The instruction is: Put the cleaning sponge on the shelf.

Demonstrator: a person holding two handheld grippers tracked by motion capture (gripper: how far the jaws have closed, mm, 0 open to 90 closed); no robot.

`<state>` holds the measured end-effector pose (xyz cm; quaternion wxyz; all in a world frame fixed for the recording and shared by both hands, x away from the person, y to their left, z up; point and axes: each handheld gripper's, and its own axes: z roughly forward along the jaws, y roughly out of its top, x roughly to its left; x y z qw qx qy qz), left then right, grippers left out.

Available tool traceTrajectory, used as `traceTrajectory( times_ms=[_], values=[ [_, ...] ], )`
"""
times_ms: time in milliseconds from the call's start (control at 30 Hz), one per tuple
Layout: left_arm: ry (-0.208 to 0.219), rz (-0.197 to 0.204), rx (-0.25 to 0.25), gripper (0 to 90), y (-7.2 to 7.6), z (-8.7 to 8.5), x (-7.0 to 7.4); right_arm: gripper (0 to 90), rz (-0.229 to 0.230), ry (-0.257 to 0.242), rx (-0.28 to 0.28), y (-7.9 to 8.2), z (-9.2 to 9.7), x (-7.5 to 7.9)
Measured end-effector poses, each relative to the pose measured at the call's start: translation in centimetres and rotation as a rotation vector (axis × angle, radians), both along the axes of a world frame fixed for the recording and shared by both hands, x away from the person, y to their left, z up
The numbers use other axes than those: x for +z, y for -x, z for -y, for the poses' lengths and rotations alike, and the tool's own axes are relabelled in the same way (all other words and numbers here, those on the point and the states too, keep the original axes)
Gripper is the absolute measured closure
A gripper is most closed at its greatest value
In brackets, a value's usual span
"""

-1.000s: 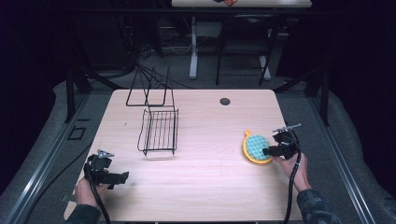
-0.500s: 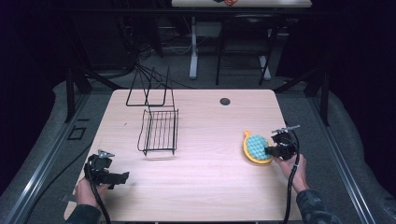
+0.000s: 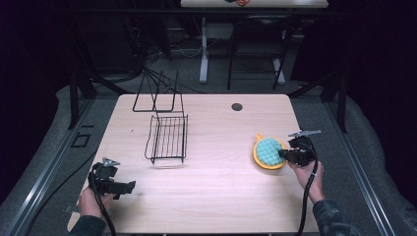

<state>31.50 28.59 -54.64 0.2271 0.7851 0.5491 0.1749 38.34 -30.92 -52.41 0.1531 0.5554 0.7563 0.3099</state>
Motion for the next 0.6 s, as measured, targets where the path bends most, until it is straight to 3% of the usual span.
traceTrajectory(
  times_ms=[233, 600],
  values=[
    [0.001, 0.002, 0.001, 0.0, 0.0, 0.0, 0.0, 87.9, 0.037, -0.023, 0.015, 0.4, -0.2, 1.1],
    [0.001, 0.000, 0.002, 0.0, 0.0, 0.0, 0.0, 87.9, 0.057, -0.030, 0.031, 0.6, -0.5, 1.8]
  ],
)
